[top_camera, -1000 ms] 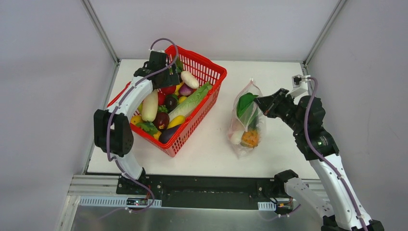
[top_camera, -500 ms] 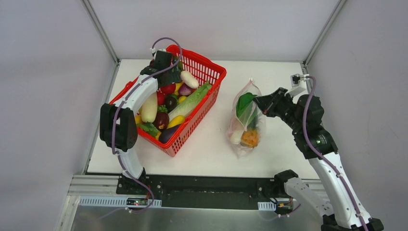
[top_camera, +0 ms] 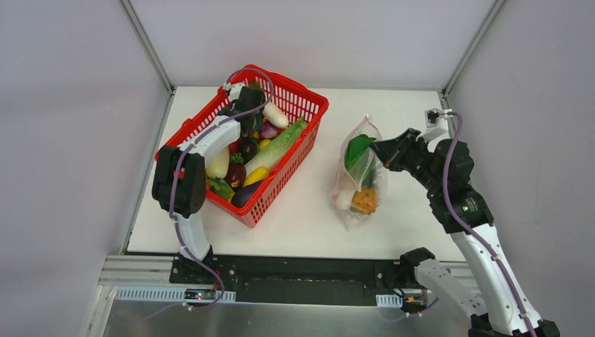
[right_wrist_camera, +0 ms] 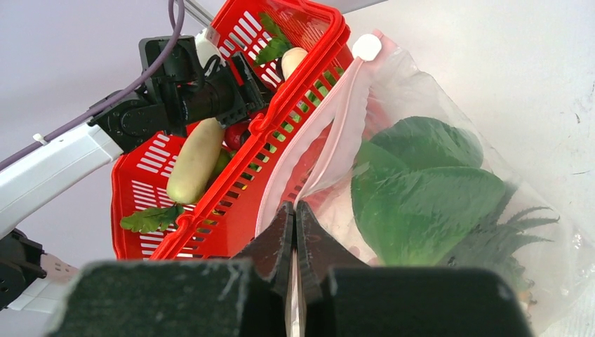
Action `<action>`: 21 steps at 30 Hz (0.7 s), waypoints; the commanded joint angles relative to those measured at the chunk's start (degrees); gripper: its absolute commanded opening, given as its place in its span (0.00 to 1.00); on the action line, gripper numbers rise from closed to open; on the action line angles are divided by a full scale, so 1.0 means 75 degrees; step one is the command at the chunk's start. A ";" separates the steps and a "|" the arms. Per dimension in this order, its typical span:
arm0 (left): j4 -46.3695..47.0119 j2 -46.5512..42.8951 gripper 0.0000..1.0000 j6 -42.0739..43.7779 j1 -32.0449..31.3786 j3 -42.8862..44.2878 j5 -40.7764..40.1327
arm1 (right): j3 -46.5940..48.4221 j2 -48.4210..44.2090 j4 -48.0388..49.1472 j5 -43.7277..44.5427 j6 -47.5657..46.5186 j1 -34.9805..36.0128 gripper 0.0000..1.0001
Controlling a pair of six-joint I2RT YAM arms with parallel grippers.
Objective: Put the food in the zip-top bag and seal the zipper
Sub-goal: Pick up the fake vegetable from the bin.
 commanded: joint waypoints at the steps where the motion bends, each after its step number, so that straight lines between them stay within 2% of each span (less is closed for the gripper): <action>1: 0.0370 -0.0401 0.51 -0.0197 -0.0149 -0.0310 -0.0813 | 0.0050 -0.0224 0.0439 0.0002 -0.0066 -0.0002 0.00; 5: 0.0584 -0.1036 0.35 -0.0081 -0.0297 -0.0578 -0.0850 | 0.0051 -0.0291 0.0408 0.0021 -0.0083 -0.0003 0.00; 13: 0.0968 -0.2053 0.29 0.0351 -0.0463 -0.0884 -0.1003 | 0.0036 -0.0376 0.0362 -0.0008 -0.0047 -0.0006 0.00; 17: 0.0931 -0.2408 0.26 0.0445 -0.0541 -0.0972 -0.0724 | 0.0051 -0.0433 0.0340 -0.0001 -0.0040 -0.0006 0.00; 21: 0.1062 -0.3167 0.25 0.0749 -0.0966 -0.1169 -0.0162 | 0.0051 -0.0442 0.0329 -0.0006 -0.0010 -0.0002 0.00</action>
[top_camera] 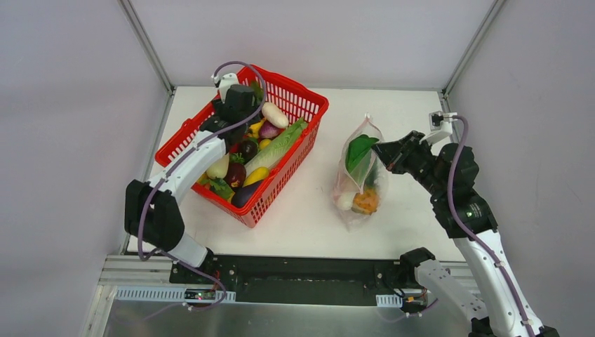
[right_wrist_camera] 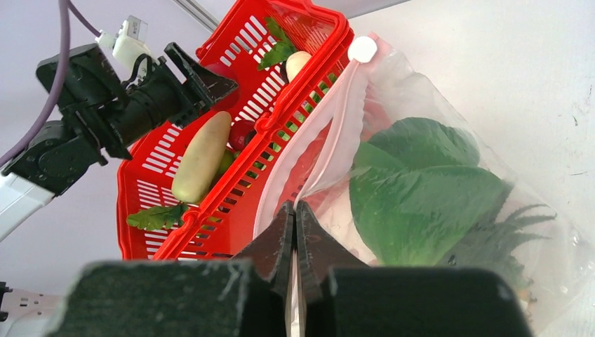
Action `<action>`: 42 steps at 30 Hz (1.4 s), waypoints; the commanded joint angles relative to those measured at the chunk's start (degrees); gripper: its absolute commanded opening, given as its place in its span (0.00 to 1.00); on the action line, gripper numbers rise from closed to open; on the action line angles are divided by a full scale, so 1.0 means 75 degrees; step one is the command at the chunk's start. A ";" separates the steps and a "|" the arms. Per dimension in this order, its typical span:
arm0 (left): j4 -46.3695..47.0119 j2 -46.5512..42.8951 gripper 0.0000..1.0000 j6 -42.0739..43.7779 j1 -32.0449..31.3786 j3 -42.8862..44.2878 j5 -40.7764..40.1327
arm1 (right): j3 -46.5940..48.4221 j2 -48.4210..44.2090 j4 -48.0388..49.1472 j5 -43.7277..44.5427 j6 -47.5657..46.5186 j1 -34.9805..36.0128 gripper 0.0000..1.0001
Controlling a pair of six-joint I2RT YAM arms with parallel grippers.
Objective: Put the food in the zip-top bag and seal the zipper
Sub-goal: Pick up the fake vegetable from the bin, then place the fake vegetable in the zipper food storage bag.
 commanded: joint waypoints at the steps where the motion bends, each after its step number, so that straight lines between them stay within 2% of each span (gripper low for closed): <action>1: 0.0235 -0.1064 0.24 0.0486 -0.0612 -0.0182 0.0594 | 0.0056 -0.0143 0.0453 -0.0037 0.0018 -0.0004 0.00; 6: 0.0274 -0.2197 0.25 0.0660 -0.1441 0.0015 0.1927 | 0.0007 -0.0077 0.0477 -0.0096 0.0091 -0.0002 0.00; 11: 0.0476 -0.2668 0.25 0.0703 -0.2277 0.0252 0.3369 | -0.0056 0.0031 0.0563 -0.0152 0.0180 -0.0010 0.00; 16: 0.0716 -0.2319 0.25 0.0592 -0.3045 0.0639 0.4943 | -0.0107 0.0109 0.0654 -0.0283 0.0250 -0.0004 0.00; 23: 0.1661 -0.1365 0.25 0.0177 -0.3896 0.1194 0.6334 | -0.0132 0.0145 0.0619 -0.0302 0.0243 -0.0001 0.00; 29: 0.1834 -0.0528 0.25 0.0054 -0.4261 0.1692 0.6648 | -0.0028 0.0150 0.0470 -0.0211 0.0154 -0.0001 0.00; 42: 0.1596 0.0038 0.25 0.0050 -0.4283 0.1174 0.6269 | 0.0032 -0.0172 0.0544 -0.0145 0.0171 -0.0005 0.00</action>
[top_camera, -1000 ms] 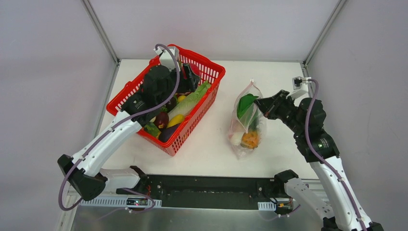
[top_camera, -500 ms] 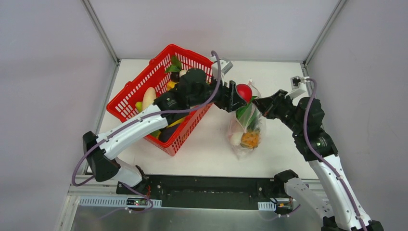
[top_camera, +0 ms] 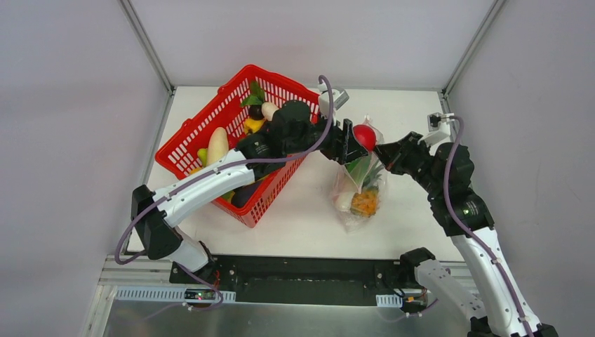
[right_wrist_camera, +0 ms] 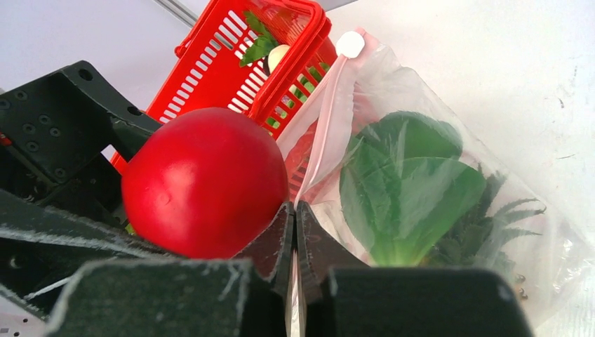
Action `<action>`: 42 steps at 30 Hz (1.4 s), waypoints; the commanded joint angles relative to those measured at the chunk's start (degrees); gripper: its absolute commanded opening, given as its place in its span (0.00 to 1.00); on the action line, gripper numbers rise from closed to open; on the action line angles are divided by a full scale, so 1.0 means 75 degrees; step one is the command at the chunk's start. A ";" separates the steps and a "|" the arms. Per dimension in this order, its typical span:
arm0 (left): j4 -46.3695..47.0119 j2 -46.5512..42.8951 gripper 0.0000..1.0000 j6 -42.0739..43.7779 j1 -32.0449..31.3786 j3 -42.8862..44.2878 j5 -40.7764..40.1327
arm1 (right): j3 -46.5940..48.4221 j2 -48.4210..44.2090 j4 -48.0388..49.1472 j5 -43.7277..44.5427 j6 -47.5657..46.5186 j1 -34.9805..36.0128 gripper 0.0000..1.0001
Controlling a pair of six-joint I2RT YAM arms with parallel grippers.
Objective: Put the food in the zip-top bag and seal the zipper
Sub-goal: Place the fake vegetable in the zipper food storage bag.
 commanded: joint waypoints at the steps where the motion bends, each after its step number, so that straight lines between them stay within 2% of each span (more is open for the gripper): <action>1: 0.0150 0.0396 0.25 -0.0153 -0.0064 -0.0152 0.0002 | 0.0231 -0.0313 0.0539 -0.0188 0.0062 0.0027 0.00; 9: 0.0400 0.0473 0.25 -0.0280 -0.0060 -0.0514 -0.0280 | 0.0207 -0.0461 0.0542 -0.0006 0.0086 0.0037 0.00; 13: -0.0176 0.0572 0.28 -0.0062 -0.0065 -0.0229 -0.0193 | 0.0219 -0.0453 0.0542 -0.0069 0.0087 0.0029 0.00; 16: -0.0805 0.0613 0.36 0.0285 -0.0058 0.0132 0.0022 | 0.0219 -0.0473 0.0547 -0.0083 0.0066 0.0033 0.00; 20: -0.1735 0.0796 0.50 0.0980 -0.0059 0.0854 0.0955 | 0.0197 -0.0482 0.0545 -0.0095 0.0022 0.0027 0.00; 25: -0.2740 0.1301 0.59 0.1402 -0.0063 0.1780 0.2324 | 0.0179 -0.0471 0.0618 -0.0165 0.0015 0.0032 0.00; 29: -0.4061 0.1703 0.64 0.1914 -0.0068 0.2601 0.2171 | 0.0174 -0.0545 0.0637 -0.0166 -0.0023 0.0033 0.00; 32: -0.4900 0.1873 0.67 0.2170 -0.0064 0.3027 0.1619 | 0.0114 -0.0702 0.0807 -0.0260 -0.0087 0.0032 0.00; 34: -0.4925 0.1789 0.69 0.2186 -0.0067 0.2991 0.1398 | 0.0009 -0.0806 0.0964 -0.0316 -0.0086 0.0034 0.00; 37: -0.4662 0.1451 0.84 0.2122 -0.0060 0.2843 0.1484 | -0.0076 -0.0881 0.1077 -0.0316 -0.0096 0.0036 0.00; 42: -0.4119 0.0959 0.86 0.2068 -0.0059 0.2530 0.1911 | -0.0168 -0.0797 0.1194 -0.0340 -0.0120 0.0029 0.00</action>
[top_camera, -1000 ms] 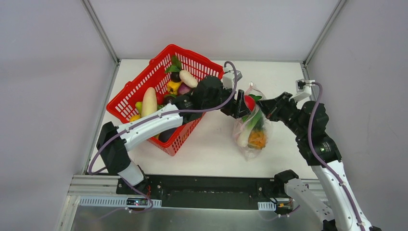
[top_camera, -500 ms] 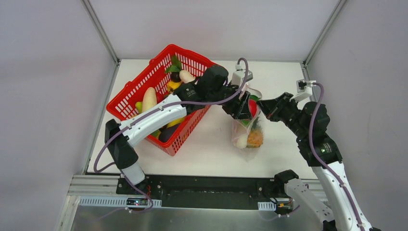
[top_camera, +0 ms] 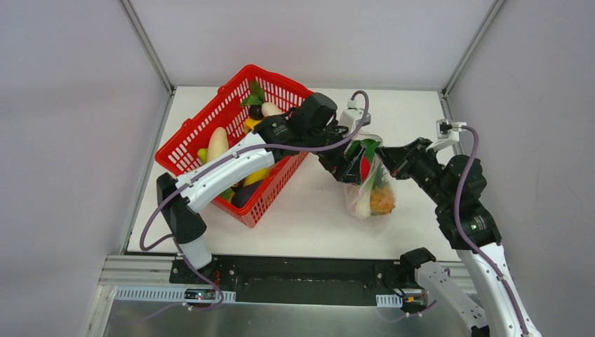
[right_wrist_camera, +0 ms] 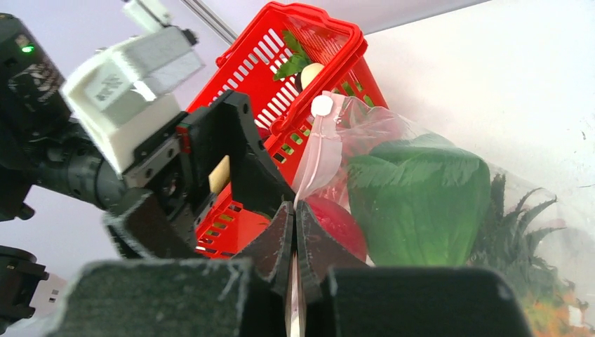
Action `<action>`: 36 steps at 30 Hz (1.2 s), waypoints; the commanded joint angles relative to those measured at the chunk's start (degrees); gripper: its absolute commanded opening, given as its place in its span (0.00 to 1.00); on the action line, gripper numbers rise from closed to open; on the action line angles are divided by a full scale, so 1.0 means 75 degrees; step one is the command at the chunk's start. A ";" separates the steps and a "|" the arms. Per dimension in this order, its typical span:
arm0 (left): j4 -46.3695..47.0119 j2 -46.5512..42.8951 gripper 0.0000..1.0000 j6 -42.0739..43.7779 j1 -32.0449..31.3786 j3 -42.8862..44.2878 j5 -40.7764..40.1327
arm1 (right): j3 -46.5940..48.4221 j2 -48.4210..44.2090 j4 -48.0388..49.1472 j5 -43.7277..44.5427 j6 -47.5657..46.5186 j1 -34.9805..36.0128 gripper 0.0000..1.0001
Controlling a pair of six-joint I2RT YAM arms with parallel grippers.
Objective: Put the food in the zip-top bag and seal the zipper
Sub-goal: Place the fake vegetable in the zipper food storage bag, then adjust the zipper food storage bag at the center of the board.
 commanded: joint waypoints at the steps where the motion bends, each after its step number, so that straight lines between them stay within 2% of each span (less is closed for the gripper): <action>1: 0.0376 -0.0791 0.87 0.0154 -0.0050 -0.0057 0.0494 | -0.0034 -0.0008 0.1067 -0.0209 -0.0032 0.0031 0.00; 6: 0.0102 -0.0862 0.86 0.0204 -0.0050 -0.0029 0.0529 | -0.0120 0.0039 0.1239 -0.0390 0.0056 0.0024 0.00; 12: -0.0170 -0.1152 0.83 0.0205 -0.0048 -0.0134 -0.0877 | -0.0115 -0.0047 0.1243 -0.0349 0.0050 0.0026 0.00; 18: 0.0512 -0.1769 0.79 -0.0121 -0.0057 -0.0742 -0.1859 | -0.0084 -0.0053 0.1185 -0.0314 0.0040 0.0029 0.00; 24: 0.1390 -0.2541 0.79 -0.0317 -0.0049 -0.1575 -0.2345 | -0.0057 -0.0036 0.1173 -0.0296 0.0023 0.0030 0.00; 29: 0.1253 -0.2780 0.77 -0.0475 -0.0057 -0.1909 -0.3164 | -0.0056 -0.0036 0.1170 -0.0308 0.0025 0.0027 0.00; 32: 0.0959 -0.2591 0.71 -0.0758 -0.0039 -0.2012 -0.3497 | -0.0071 -0.0066 0.1170 -0.0302 0.0042 0.0028 0.00; 34: 0.0952 -0.2404 0.64 -0.1152 0.0018 -0.2112 -0.3503 | -0.0074 -0.0080 0.1179 -0.0296 0.0047 0.0030 0.00; 36: 0.1075 -0.2262 0.60 -0.1464 0.0094 -0.2198 -0.3330 | -0.0080 -0.0078 0.1182 -0.0306 0.0066 0.0028 0.00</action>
